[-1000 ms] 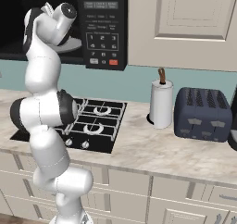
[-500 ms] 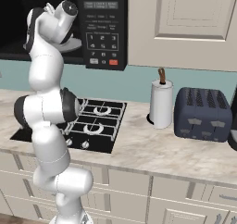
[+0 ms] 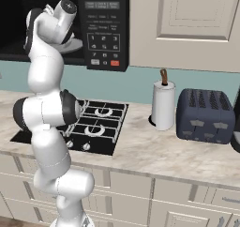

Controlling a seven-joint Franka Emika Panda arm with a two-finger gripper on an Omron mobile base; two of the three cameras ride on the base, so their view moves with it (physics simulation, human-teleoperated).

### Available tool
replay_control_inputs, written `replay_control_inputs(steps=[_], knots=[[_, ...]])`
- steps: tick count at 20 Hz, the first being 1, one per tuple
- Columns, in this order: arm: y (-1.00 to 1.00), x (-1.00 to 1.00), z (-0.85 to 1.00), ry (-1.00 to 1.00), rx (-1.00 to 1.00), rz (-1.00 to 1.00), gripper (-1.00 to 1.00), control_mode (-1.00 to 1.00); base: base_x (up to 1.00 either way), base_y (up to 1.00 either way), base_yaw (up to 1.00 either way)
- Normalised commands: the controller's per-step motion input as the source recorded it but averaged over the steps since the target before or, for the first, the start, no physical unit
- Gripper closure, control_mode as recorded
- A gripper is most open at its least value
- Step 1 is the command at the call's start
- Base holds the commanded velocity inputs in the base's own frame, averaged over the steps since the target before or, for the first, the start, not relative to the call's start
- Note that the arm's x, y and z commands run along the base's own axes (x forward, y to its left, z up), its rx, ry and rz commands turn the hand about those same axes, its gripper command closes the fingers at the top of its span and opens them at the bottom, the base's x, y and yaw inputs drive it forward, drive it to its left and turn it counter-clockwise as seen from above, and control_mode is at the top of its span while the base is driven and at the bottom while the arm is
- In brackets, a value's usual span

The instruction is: The microwave is finished heating the chicken drumstick and avocado. Take the bowl containing the food and place it on the dining counter.

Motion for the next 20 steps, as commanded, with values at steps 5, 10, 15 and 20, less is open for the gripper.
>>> replay_control_inputs(steps=[5, 10, 15, 20], knots=[[0.0, -0.04, 0.0, 0.0, 0.0, 0.0, 1.0, -1.0, 0.0, 0.0, 0.0], [-0.08, -0.46, 0.0, 0.0, 0.0, 0.0, 1.0, -1.0, 0.0, 0.0, 0.0], [-0.21, -0.82, 0.0, 0.0, 0.0, 0.0, 1.0, -1.0, 0.0, 0.0, 0.0], [-0.29, -1.0, 0.0, -0.04, 0.02, 0.04, 1.0, -1.0, 0.0, 0.0, 0.0]])
